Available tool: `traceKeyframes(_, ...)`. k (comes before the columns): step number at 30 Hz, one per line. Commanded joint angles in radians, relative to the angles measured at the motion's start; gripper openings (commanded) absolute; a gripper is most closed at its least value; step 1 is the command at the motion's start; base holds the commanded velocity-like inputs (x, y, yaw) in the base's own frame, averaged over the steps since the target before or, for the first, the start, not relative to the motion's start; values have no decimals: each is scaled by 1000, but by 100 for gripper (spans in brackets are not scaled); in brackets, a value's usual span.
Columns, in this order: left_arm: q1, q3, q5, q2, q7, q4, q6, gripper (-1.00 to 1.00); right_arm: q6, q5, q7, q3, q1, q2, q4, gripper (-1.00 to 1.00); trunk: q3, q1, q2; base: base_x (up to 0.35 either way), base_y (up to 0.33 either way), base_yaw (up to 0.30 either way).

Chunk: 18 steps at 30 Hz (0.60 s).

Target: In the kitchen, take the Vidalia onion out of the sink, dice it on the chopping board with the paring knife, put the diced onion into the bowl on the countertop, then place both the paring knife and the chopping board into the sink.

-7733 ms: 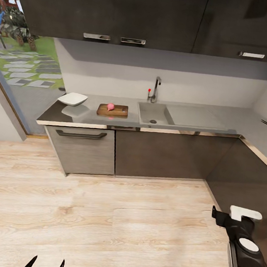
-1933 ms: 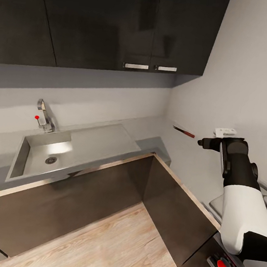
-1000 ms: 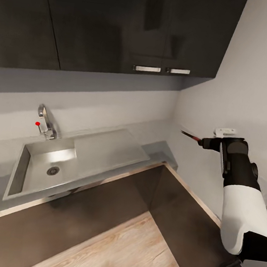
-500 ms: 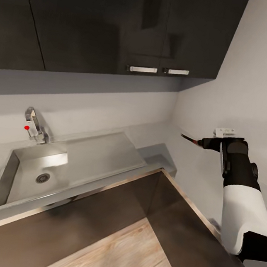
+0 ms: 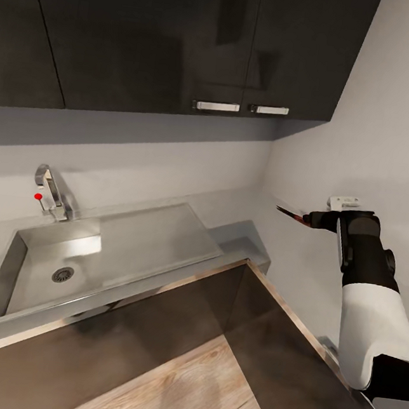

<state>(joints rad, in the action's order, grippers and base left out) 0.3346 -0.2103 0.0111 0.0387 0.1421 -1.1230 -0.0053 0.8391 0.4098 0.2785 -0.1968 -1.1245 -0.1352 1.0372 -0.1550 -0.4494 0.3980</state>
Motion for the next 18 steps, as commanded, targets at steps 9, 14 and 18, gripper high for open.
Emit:
traceKeyframes(9, 0, -3, 1, 1, 8, 11, 20, 100, 3, 10, 10, -1, 0, 0, 0, 100, -2, -1, 2, 0, 0, 0)
traceKeyframes(14, 0, -3, 1, 1, 9, 32, 78, 100, 3, 10, 9, -1, 0, 0, -1, 100, -2, -1, 2, 0, 0, 0)
traceKeyframes(18, 0, -2, 3, 1, 9, 45, 129, 100, 3, 10, 10, -1, 0, 0, -1, 100, -2, -1, 2, 0, 0, 0)
